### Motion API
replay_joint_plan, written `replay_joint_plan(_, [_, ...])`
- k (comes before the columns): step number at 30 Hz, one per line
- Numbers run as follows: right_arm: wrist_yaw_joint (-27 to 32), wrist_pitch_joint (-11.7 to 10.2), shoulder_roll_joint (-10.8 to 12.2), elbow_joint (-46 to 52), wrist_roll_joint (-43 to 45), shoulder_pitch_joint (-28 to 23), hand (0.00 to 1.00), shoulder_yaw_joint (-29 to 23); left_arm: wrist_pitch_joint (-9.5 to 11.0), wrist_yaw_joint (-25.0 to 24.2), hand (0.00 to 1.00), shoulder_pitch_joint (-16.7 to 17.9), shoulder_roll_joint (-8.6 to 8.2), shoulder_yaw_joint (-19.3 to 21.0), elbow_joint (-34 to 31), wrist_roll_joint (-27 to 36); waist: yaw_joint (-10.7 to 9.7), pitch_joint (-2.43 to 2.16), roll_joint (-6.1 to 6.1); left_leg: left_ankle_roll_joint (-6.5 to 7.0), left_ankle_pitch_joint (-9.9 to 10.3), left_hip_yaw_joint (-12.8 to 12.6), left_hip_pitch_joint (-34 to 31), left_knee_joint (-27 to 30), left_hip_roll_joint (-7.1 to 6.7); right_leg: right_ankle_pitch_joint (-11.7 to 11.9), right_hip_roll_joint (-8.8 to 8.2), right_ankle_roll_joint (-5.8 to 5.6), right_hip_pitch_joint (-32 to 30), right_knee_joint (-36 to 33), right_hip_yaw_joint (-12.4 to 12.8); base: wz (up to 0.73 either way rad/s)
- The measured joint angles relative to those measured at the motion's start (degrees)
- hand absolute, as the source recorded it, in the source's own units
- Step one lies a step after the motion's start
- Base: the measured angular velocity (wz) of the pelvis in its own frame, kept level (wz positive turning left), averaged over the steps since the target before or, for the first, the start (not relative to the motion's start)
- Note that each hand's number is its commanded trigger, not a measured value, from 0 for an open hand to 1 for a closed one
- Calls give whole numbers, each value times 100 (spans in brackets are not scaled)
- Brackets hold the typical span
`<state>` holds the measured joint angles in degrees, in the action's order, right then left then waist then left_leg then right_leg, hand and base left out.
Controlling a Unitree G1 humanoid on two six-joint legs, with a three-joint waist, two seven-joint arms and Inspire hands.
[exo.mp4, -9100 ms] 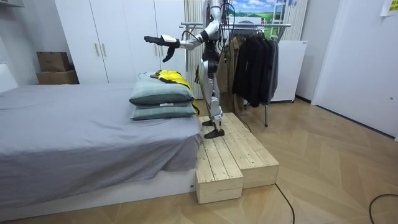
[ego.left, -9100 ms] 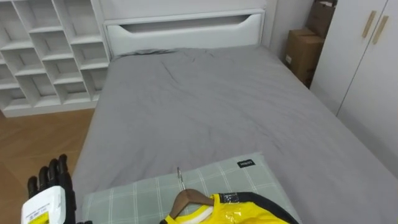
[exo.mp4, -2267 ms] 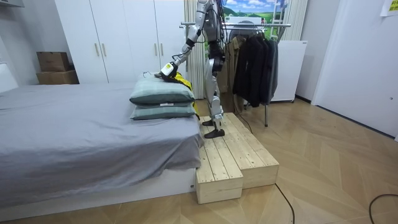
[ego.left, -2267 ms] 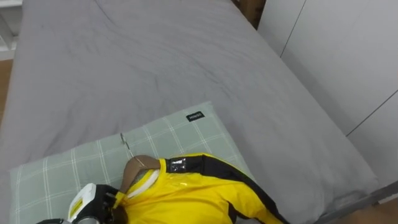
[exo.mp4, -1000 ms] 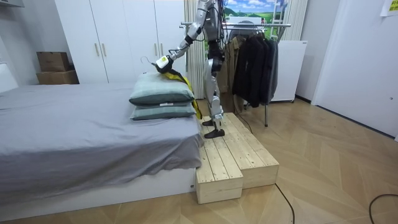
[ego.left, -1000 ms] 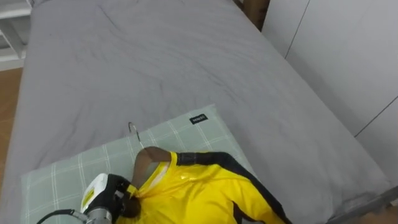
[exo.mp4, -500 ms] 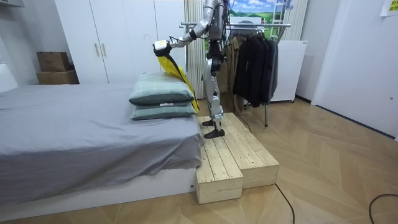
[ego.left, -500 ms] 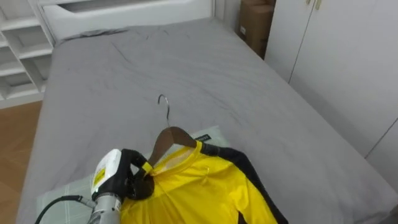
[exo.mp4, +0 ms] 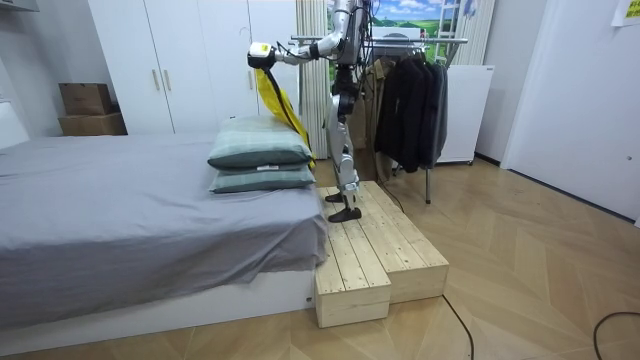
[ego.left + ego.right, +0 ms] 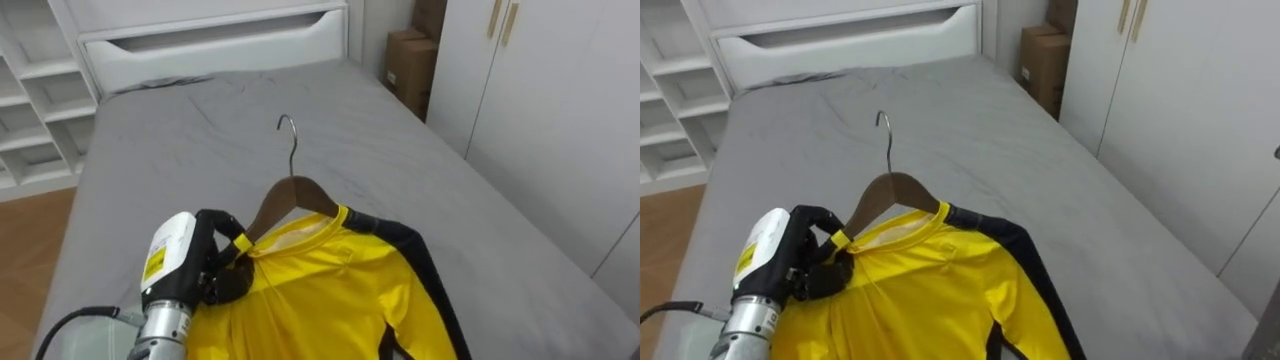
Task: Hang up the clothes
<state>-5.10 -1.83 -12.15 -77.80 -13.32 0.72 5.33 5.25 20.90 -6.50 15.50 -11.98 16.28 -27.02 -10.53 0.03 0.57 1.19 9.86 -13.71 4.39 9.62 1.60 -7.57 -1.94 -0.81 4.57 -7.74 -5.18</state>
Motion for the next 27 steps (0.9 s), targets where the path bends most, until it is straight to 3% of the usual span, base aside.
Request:
replay_joint_plan(7, [60, -13, -13, 40, 292, 44, 0, -127, 36, 0, 100, 0, 94, 2, -321, 1, 15, 18, -54, -7, 5, 0, 35, -8, -5, -1, 0, -1, 33, 11, 0, 0])
replay_joint_plan(14, [600, -162, -45, 366, 766, 46, 0, -286, 369, 32, 100, 4, 183, 0, -793, -23, 118, 21, -49, -8, 6, -2, 32, -15, -6, -3, 1, -3, 15, 9, -1, 0])
replay_joint_plan(19, [937, -265, -122, 977, 1223, 52, 0, -442, 463, 72, 100, 5, 204, 5, -1085, -61, 195, 21, -50, -8, 6, -4, 84, -40, -10, -7, 2, -7, 51, 11, 6, 0])
replay_joint_plan(27, [1557, -384, -164, 2541, 3262, 48, 0, -642, 501, 107, 100, 57, 205, 51, -1399, -319, 376, 19, -56, -8, 5, -18, 90, -76, -21, -15, -1, -14, 26, -1, 24, -1])
